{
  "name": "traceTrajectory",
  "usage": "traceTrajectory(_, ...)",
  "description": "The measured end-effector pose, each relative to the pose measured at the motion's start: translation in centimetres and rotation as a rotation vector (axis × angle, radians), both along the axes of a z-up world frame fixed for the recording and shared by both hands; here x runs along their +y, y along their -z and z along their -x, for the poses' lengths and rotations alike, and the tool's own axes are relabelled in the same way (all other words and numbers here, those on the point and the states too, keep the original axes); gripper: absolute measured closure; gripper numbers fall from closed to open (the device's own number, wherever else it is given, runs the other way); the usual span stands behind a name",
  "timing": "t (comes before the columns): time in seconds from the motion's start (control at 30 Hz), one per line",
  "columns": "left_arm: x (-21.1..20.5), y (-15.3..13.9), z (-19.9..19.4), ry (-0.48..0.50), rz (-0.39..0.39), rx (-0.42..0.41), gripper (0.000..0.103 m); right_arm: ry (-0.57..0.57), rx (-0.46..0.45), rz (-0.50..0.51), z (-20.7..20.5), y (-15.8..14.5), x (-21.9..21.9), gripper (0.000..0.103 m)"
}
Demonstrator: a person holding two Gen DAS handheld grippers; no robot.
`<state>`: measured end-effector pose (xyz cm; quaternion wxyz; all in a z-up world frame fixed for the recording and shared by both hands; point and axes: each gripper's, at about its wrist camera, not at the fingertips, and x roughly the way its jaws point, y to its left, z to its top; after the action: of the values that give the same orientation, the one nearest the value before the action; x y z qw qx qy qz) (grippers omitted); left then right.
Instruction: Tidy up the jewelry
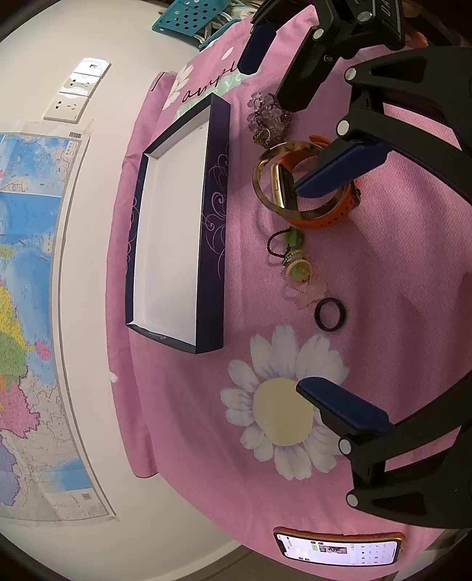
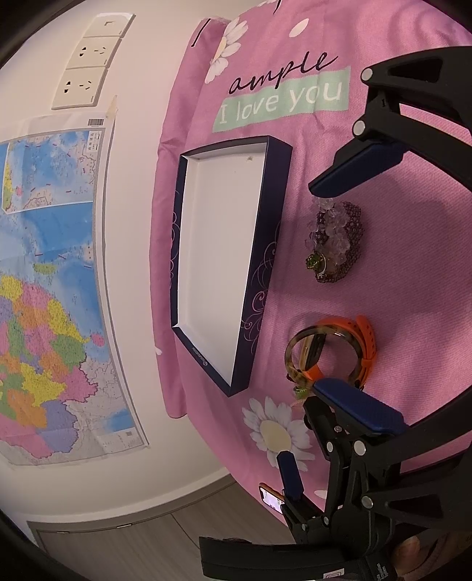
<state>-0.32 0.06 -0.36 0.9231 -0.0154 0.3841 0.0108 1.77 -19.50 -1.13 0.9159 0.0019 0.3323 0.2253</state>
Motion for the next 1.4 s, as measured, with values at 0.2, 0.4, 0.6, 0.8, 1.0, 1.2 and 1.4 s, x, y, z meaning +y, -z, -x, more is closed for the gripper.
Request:
traceTrajectory(0.2,-0.04,0.06,0.04,-0.001,-0.002,-0.001,0.006,-0.002,0.002,-0.002,-0.01,0.08,0.06,0.007)
traceTrajectory(0.4,-0.08,0.16,0.06,-0.001,-0.003,0.0,0.006,-0.001,0.002,-0.002,0.0,0.08,0.11,0.007)
traceTrajectory(0.6,-0.1,0.22,0.08,0.0,-0.001,0.001,0.006,-0.005,0.005,-0.005,-0.06,0.12,0.13,0.007)
traceTrajectory(0.8,-0.11,0.25,0.08,0.002,-0.001,0.002,0.006,-0.007,0.006,-0.006,-0.26,0.13,0.0,0.007)
traceTrajectory(1.0,-0.11,0.32,0.08,0.001,-0.002,0.001,0.006,-0.008,0.005,-0.006,-0.22,0.11,0.07,0.007)
traceTrajectory(1.2,-0.16,0.39,0.11,0.004,-0.002,0.001,0.006,-0.014,0.005,-0.005,-0.25,0.14,0.22,0.007)
traceTrajectory(1.4,-0.25,0.42,0.03,0.011,0.002,0.006,0.006,-0.023,0.006,-0.006,-0.26,0.09,0.4,0.009)
